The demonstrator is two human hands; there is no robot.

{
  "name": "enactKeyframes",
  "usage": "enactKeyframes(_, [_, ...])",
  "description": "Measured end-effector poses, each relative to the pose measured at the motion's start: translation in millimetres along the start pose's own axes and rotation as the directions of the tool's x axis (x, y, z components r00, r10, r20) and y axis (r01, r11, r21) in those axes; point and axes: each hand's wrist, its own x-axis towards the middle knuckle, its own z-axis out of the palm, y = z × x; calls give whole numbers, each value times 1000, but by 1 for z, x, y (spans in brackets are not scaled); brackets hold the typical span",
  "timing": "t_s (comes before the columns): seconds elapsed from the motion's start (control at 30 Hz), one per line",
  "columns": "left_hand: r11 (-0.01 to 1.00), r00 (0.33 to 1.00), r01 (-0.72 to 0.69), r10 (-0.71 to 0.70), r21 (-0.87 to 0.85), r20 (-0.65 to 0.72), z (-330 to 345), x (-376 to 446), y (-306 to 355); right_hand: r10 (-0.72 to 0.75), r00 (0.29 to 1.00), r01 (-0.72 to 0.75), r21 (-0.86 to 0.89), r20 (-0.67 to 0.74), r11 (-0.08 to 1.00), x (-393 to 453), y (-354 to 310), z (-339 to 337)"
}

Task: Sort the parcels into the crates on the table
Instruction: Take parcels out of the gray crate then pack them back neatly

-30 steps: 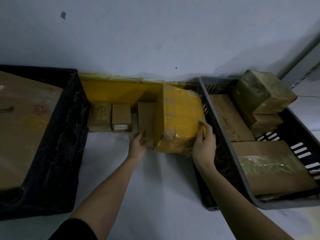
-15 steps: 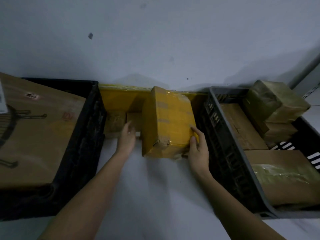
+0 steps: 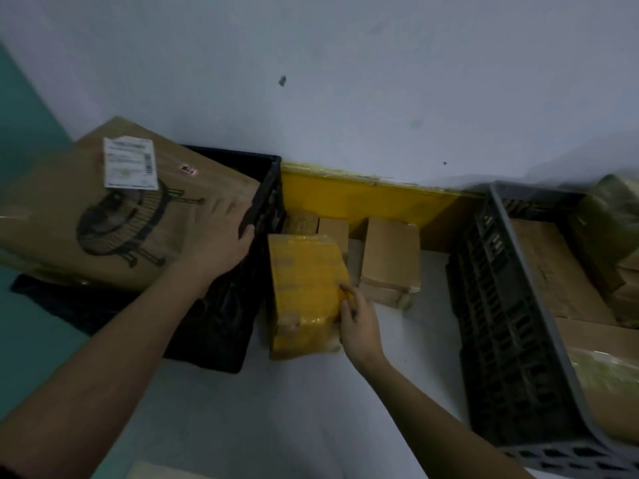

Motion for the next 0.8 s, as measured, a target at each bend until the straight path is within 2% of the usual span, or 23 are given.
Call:
enactKeyframes(0.1, [990,986,49,-69,130,149,20,-21,-13,58,996,-57,-20,66,998,-8,11,16])
enactKeyframes(0.2, [985,992,38,-57,168,109,26,-25,-16,105,987,-106,3,125,994,-5,14,22])
enactKeyframes(0.27, [984,995,30,-46,173,89,26,-25,-16,118,963,-124,10,244,992,-2,20,18])
enactKeyframes(0.37, [986,997,26,-37,165,63,28,-27,-16,86,879,-74,-44,469,996,0,28,10])
enactKeyframes(0.43, [989,999,16,-23,147,44,28,-27,-16,67,832,-4,-114,550,993,-1,24,13])
enactKeyframes(0.57, [988,999,23,-30,151,44,27,-26,-15,78,810,68,-224,582,972,-1,15,28])
enactKeyframes(0.7, [988,999,25,-32,149,42,27,-26,-15,125,770,75,-283,626,956,8,11,26])
enactKeyframes(0.8, [989,998,35,-42,143,42,27,-25,-15,118,765,166,-371,633,914,8,10,25])
